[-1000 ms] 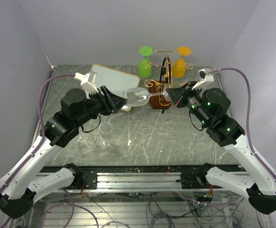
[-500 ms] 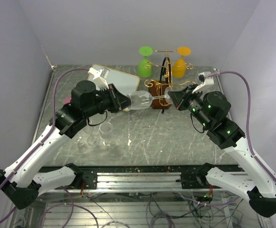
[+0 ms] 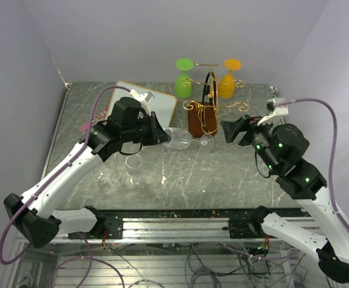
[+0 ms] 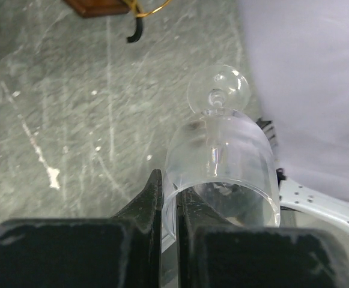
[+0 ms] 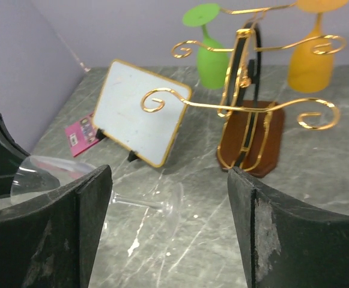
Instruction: Take the wine glass off the wine glass rack
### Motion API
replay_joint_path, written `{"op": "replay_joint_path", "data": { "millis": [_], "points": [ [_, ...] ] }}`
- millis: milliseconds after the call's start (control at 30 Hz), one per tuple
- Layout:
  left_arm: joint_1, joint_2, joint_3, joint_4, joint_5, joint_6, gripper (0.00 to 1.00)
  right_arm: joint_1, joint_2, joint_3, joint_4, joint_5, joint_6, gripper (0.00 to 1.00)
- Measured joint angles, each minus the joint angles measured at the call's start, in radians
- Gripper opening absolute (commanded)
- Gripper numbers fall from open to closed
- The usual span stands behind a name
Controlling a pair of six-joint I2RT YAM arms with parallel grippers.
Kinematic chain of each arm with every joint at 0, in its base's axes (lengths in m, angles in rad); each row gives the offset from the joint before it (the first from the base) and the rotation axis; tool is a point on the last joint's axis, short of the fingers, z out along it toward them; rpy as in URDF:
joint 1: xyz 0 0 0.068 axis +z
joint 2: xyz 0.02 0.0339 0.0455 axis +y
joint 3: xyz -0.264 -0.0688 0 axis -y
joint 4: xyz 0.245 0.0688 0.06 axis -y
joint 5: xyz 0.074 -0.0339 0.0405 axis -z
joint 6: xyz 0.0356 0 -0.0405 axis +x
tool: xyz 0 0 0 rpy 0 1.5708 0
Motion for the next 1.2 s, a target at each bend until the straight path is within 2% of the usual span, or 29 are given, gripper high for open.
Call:
{"op": "replay_joint_path", "data": {
  "millis": [300, 567, 900, 1200],
  "points": [
    [-0.082, 0.157, 0.161, -0.253, -0.134, 0.105, 0.07, 0.0, -0.095, 0.028, -0.053, 0.141, -0.055, 0.82],
    [-0.203, 0.331, 0.288, -0.441, -0.292, 0.162, 0.07, 0.0, -0.086, 0.027, -0.066, 0.167, -0.067, 0.82],
    [-0.227, 0.378, 0.298, -0.597, -0.433, 0.21, 0.07, 0.0, -0.086, 0.023, -0.08, 0.191, -0.079, 0.82],
    [-0.227, 0.381, 0.268, -0.619, -0.498, 0.213, 0.07, 0.0, -0.078, 0.012, -0.081, 0.2, -0.093, 0.82]
  ]
}}
